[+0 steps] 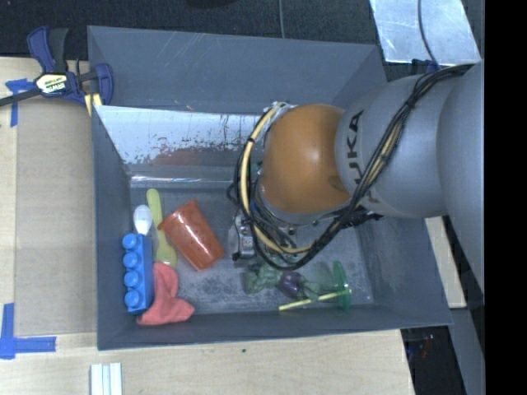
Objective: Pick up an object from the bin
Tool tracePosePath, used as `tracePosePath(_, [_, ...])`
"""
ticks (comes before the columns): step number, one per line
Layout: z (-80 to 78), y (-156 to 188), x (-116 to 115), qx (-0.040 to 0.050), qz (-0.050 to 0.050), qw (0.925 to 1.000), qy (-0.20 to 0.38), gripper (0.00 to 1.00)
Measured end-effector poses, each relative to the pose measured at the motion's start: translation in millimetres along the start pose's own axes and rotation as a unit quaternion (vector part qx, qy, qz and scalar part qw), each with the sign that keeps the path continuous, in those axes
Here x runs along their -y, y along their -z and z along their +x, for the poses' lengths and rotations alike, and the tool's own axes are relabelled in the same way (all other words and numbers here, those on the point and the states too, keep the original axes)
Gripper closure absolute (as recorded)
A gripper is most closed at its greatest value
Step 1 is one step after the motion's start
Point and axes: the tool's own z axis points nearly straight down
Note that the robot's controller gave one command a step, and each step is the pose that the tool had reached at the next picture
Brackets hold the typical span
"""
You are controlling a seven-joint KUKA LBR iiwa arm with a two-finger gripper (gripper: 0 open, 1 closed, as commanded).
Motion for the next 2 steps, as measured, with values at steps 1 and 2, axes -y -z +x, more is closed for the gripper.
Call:
tracePosePath(1, [-3.4,4.4,3.2,-0.0019,0.001,0.9996,0.028,0.00])
tracePosePath(2, [-3.4,4.6,3.1,-0.0017,0.000,0.9996,0.027,0.00])
